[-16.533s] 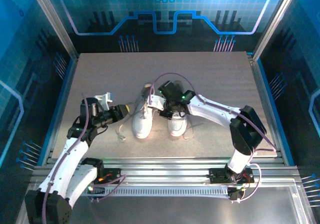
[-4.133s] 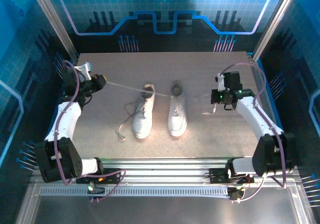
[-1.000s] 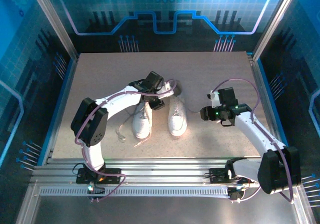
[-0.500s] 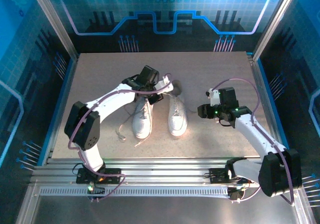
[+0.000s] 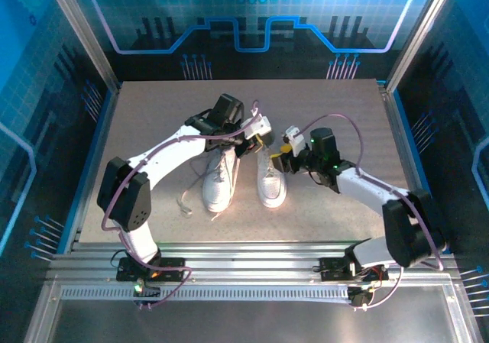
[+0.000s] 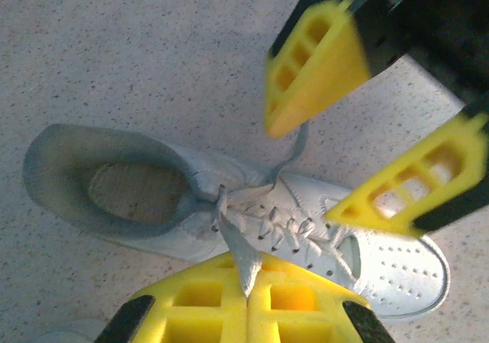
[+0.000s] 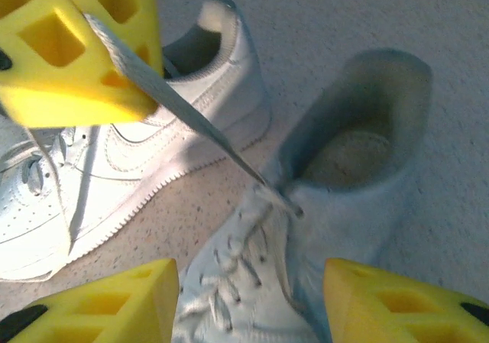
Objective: Tie the shoes
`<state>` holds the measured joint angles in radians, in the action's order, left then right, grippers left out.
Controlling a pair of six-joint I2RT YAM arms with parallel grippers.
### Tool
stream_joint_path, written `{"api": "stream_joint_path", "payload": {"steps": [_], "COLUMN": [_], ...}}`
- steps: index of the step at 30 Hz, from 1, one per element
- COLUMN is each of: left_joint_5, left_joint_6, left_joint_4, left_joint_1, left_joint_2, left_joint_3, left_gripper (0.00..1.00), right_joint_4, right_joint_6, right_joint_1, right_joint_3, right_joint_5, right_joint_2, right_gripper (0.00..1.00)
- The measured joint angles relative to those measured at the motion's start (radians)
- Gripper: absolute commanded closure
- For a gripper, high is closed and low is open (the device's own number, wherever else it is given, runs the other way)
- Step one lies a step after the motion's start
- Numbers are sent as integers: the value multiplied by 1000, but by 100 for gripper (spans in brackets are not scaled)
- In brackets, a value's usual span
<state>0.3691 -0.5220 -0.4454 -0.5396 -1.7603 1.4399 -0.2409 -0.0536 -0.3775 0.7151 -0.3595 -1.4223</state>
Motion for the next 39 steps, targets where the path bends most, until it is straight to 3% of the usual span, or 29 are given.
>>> {"api": "stream_joint_path", "payload": {"steps": [8,9,11,14,17,20,28,39], "left_joint_5": [34,37,40,38,38,56,134,198], "left_joint_6": [12,12,12,11,24,40,68,93], "left_joint_4": [9,9,6,10,14,45,178,418], "left_joint_1": [0,0,0,5,12,34,122,124], "left_joint_2": [-26,-31,-40,-45,-45,-39,65,22], "left_joint_3": [24,29,42,51,51,33,-183,-312], "left_gripper": [100,100,99,88,72,63,54,54], "right_joint_4": [-166,-179,-203,-217,-238,-251,-257,-257], "right_joint_6": [-106,-113,-130,-150,-156,-153,-142,-127], "right_joint_1": [-56,-61,-69,-80,-80,-80,-80,-80], "right_joint_3": [60,68,87,94,92,84,84,84], "right_joint_5": [7,8,10,18,42,60,68,68], "right_joint_2": [-146,-156,-180,-192,-192,-192,-192,-192], "right_gripper": [49,53,75,100,100,100,100,100]}}
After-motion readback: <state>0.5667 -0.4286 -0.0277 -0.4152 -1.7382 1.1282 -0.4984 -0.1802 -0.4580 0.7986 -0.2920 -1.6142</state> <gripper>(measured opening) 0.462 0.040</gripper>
